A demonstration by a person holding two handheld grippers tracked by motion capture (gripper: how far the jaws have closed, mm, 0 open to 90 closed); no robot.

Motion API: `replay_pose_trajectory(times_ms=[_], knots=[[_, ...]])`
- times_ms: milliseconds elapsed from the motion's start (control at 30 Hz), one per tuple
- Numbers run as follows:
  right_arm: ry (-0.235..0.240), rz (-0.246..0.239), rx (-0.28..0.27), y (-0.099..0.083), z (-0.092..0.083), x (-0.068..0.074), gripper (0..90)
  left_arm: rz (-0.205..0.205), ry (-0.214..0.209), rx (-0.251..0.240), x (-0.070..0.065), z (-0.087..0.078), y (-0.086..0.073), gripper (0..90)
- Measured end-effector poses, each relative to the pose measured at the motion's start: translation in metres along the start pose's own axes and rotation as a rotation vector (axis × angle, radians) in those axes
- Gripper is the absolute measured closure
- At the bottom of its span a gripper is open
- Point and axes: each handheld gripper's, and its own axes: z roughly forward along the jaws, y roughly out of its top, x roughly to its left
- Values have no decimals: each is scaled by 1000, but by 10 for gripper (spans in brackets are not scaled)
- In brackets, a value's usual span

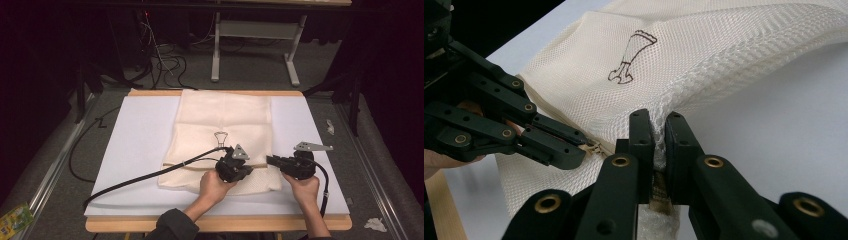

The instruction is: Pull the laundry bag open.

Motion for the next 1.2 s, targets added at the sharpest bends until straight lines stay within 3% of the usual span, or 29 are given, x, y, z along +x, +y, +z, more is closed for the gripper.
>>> replay_pose_trajectory(times_ms=[367, 700, 867, 1200], knots=[[10, 15, 1, -4, -4, -5, 854, -21, -9, -16, 6, -6, -3, 869], [12, -25, 35, -6, -4, -5, 852, -36, -12, -37, 9, -9, 0, 869], [10, -28, 44, -5, -3, -4, 852, -15, 7, -23, 8, -12, -2, 869], [11, -10, 50, -4, -5, -6, 852, -38, 10, -25, 12, -15, -8, 869]])
